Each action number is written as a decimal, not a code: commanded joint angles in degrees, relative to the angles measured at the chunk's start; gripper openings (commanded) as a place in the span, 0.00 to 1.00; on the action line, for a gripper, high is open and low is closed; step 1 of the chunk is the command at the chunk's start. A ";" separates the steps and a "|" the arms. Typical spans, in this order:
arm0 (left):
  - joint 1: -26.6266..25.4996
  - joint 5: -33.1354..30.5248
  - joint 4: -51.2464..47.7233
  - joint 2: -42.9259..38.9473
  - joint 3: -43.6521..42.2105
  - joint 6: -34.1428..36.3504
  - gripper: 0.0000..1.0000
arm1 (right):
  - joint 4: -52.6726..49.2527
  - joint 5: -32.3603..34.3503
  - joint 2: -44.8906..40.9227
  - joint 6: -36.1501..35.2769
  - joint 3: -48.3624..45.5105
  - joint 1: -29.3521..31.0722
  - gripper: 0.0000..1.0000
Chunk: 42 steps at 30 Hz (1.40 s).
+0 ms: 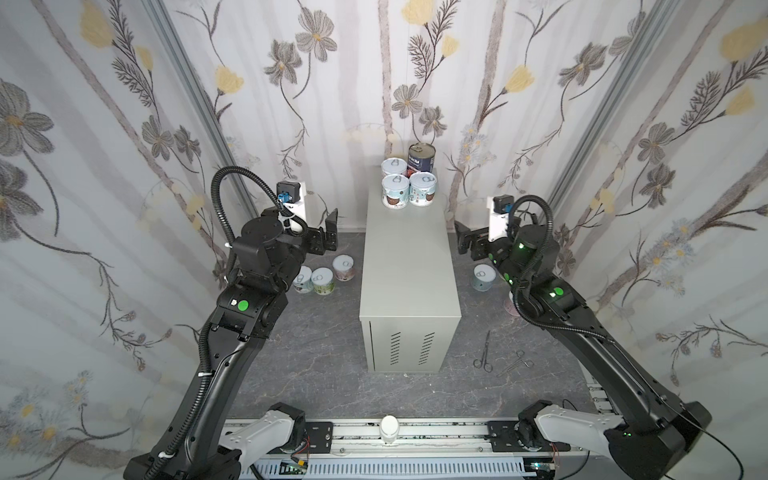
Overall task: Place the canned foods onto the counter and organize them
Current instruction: 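Open the left gripper and draw back while the right gripper lowers, then lower the right gripper over the pink can on the floor and grasp it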
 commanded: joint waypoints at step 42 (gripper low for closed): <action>5.44 3.06 13.92 -0.15 -13.50 4.51 1.00 | -17.24 -10.39 28.38 26.30 -11.02 -35.69 1.00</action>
